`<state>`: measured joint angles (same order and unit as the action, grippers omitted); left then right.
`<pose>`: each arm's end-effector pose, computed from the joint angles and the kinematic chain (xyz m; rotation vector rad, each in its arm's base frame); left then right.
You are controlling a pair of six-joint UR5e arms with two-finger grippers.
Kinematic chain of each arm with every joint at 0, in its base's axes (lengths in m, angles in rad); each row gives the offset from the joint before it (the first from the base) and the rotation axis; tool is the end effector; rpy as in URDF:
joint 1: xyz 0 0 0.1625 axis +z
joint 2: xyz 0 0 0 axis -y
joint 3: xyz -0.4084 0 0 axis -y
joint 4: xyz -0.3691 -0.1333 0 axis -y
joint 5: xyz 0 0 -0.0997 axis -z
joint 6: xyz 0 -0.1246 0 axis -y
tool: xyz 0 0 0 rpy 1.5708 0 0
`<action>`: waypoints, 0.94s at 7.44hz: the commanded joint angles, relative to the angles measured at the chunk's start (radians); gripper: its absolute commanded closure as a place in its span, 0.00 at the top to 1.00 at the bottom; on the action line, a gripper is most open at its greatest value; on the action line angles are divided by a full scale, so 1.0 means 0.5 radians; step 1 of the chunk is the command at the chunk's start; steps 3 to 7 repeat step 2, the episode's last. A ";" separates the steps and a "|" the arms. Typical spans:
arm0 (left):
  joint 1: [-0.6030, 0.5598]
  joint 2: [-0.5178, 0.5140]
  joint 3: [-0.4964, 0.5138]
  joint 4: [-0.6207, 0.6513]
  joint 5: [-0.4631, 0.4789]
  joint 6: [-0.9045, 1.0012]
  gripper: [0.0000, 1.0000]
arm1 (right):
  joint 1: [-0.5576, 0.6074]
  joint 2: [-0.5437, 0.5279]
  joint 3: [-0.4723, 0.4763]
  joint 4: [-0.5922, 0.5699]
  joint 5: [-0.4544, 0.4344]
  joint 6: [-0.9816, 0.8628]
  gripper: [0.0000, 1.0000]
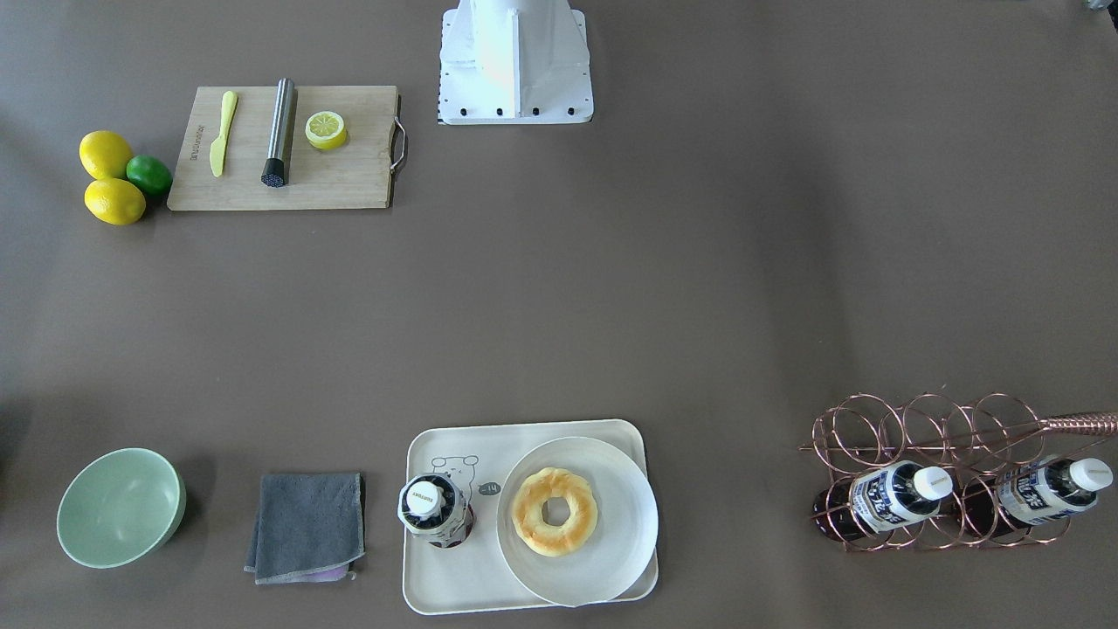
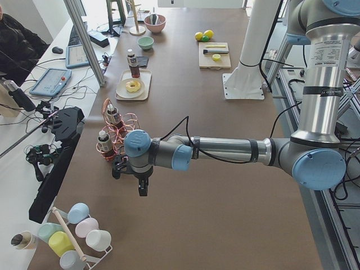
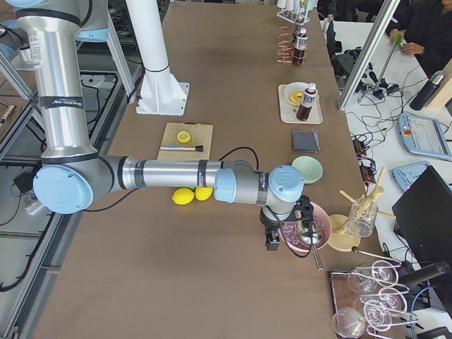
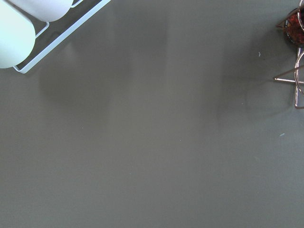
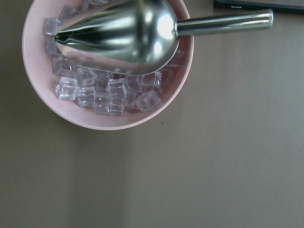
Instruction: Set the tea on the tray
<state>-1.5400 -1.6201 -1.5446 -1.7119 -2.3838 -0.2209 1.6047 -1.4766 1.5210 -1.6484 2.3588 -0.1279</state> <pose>-0.0273 -0.5026 0.6301 0.0520 0.8245 -0.1124 0.0620 -0.5021 0.6438 0.0323 -0.7881 -0.0760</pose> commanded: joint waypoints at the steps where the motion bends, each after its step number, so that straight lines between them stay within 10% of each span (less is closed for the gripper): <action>1: 0.000 0.000 0.000 0.000 0.003 0.000 0.97 | 0.000 0.011 -0.002 -0.001 -0.008 0.001 1.00; 7: 0.000 0.000 0.000 0.000 0.003 0.000 0.97 | 0.000 0.011 -0.002 0.002 -0.008 0.001 1.00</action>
